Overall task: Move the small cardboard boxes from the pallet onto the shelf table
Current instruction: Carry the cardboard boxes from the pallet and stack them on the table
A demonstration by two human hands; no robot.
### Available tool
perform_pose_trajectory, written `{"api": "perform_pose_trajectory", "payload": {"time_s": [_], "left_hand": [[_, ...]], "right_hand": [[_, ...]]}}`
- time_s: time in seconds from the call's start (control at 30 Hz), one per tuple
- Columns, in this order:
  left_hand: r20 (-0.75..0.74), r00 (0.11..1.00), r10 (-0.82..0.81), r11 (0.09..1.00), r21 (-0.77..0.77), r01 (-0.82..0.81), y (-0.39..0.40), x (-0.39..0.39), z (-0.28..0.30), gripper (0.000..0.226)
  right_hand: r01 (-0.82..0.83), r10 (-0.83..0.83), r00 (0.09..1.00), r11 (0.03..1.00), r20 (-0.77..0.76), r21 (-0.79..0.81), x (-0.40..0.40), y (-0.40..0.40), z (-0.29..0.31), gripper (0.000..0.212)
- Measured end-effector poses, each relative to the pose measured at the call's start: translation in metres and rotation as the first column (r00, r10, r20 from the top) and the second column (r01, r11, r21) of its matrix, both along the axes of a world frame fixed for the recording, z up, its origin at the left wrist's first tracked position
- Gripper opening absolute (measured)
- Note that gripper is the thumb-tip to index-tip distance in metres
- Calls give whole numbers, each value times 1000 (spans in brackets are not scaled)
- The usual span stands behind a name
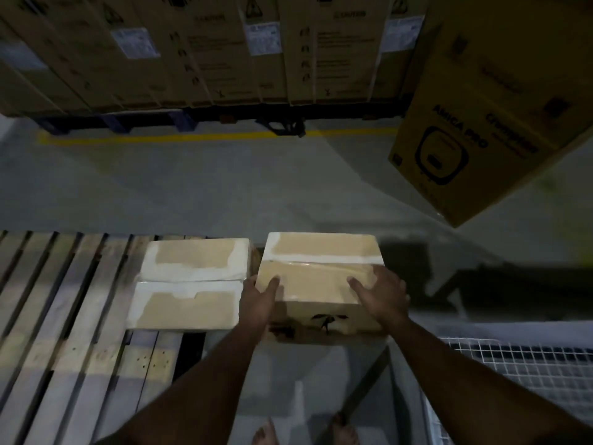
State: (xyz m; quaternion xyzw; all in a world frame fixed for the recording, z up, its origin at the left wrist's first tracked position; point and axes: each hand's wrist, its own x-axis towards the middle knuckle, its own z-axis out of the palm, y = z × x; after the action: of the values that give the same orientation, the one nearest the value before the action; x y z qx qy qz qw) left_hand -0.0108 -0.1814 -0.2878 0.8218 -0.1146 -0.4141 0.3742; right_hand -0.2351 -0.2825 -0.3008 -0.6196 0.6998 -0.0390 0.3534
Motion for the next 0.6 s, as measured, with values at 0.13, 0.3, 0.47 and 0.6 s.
{"api": "perform_pose_trajectory", "payload": {"time_s": [0.13, 0.3, 0.47, 0.6], "left_hand": [[88, 995, -40, 997, -56, 45, -5, 1, 54, 55], [182, 983, -30, 988, -146, 57, -2, -9, 135, 55], [196, 981, 7, 972, -230, 39, 13, -18, 205, 47], [235, 972, 5, 958, -281, 63, 34, -18, 251, 45]], "right_hand": [[86, -82, 991, 996, 102, -34, -9, -6, 50, 69], [148, -123, 969, 984, 212, -104, -16, 2, 124, 66], [228, -182, 960, 950, 212, -215, -18, 23, 205, 66], [267, -190, 943, 921, 273, -282, -24, 52, 259, 64]]}}
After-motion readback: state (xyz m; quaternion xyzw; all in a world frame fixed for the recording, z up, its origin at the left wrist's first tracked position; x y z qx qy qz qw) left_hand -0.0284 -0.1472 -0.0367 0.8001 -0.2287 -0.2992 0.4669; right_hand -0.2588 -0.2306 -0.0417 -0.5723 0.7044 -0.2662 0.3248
